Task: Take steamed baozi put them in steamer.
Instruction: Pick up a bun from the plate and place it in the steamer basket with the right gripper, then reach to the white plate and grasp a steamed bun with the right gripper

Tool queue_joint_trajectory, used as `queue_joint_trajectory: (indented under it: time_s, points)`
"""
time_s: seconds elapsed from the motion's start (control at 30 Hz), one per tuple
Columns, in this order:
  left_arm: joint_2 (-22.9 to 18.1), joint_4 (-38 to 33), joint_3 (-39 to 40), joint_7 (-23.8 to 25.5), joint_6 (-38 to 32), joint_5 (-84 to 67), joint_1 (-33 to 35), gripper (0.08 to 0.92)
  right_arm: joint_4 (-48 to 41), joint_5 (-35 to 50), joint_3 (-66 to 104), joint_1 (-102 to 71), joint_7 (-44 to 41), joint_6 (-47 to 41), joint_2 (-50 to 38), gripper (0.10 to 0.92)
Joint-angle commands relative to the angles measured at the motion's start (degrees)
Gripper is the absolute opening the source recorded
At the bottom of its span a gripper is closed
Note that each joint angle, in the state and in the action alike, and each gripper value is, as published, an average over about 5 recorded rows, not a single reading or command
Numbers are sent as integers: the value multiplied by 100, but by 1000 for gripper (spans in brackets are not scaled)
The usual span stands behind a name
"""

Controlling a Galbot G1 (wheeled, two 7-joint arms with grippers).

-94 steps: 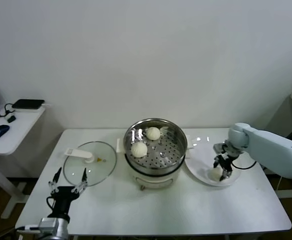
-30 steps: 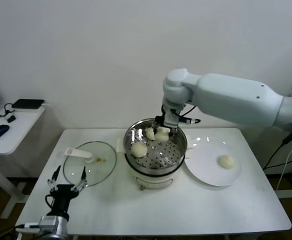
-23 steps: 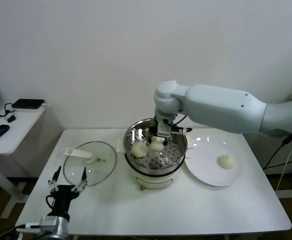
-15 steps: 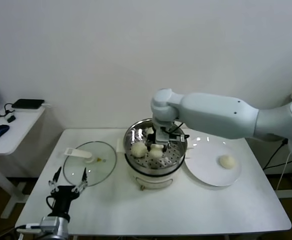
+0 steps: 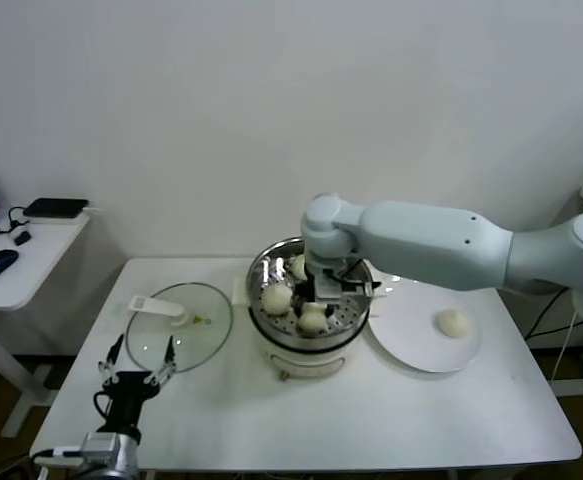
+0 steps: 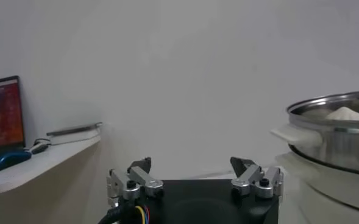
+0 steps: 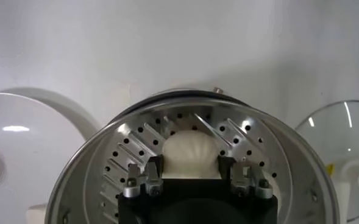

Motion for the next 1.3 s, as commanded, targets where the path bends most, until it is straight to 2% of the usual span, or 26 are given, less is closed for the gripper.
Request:
queue_joint_trajectory:
  time_s: [0.03,0.3,0.67,0.87,1.07,1.3]
  points:
    - [-6,3,7,1,8,-3,-6,823,31,-162,31,-99,20,126,2,602]
    - [-14,22,7,0,-2,-6,-1,823,-25,-174,20,-166,113,209,-18,638]
    - [-14,24,22,2,11,2,-21,823,-82,-55,65,-37,177,321,-65,811]
    - [-14,6,36,0,25,9,-31,823,-100,292,53,232,121,376,-188,822]
    - [-14,-15,70,0,29,33,-25,823,-278,1122,-98,877,-39,137,-407,823]
    - [-26,-87,188,1,88,106,-81,823,-561,2874,-623,1606,-120,-1548,-864,823]
